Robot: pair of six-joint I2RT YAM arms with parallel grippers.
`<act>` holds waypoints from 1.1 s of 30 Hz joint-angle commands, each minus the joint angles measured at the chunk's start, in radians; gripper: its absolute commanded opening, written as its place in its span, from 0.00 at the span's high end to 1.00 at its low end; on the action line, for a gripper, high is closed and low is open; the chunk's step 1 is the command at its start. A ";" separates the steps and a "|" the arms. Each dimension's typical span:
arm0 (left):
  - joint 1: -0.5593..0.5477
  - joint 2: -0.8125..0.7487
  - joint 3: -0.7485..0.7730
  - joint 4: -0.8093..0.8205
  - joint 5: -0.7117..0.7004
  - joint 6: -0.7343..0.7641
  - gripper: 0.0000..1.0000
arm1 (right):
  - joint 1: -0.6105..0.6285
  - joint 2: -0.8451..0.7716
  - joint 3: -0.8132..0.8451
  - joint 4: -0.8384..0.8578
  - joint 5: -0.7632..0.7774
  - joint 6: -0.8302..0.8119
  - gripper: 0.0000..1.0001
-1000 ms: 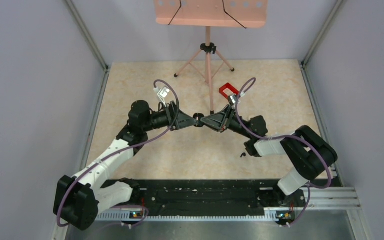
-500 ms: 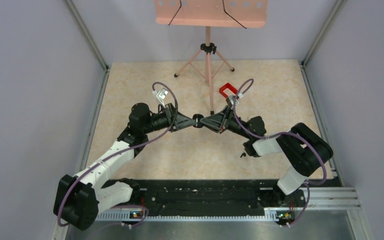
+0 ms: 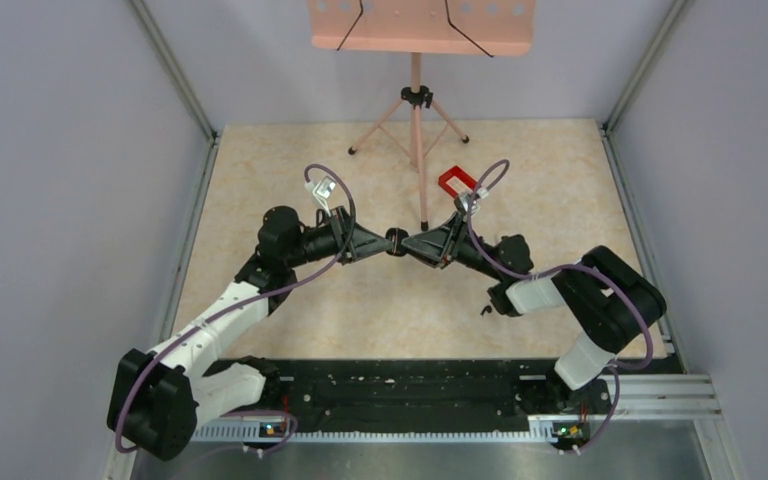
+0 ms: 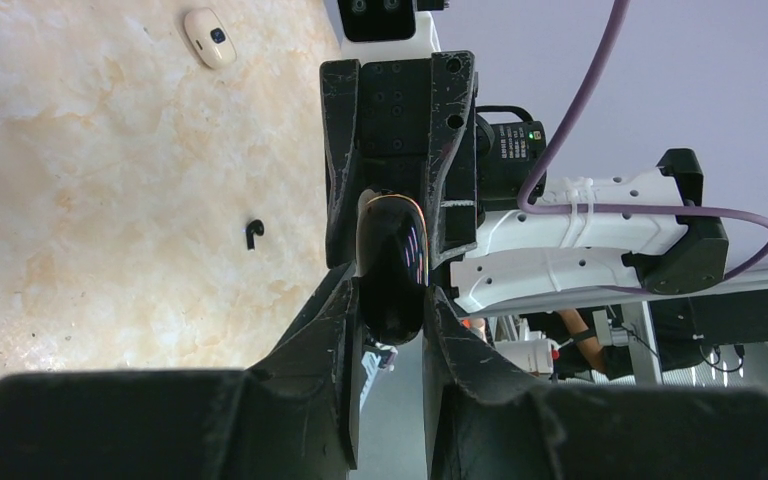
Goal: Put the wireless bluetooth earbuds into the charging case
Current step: Open the charging case to the charging case, then pick up the left earbud from the center of the board.
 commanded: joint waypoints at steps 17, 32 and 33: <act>0.008 -0.063 -0.001 0.062 -0.007 -0.002 1.00 | 0.007 0.001 -0.027 -0.086 0.018 -0.087 0.58; 0.026 -0.056 -0.015 -0.064 -0.057 0.035 1.00 | -0.013 -0.111 -0.061 -0.264 0.033 -0.165 0.56; 0.030 -0.055 -0.022 -0.074 -0.062 0.038 1.00 | -0.017 -0.140 -0.063 -0.314 0.030 -0.192 0.54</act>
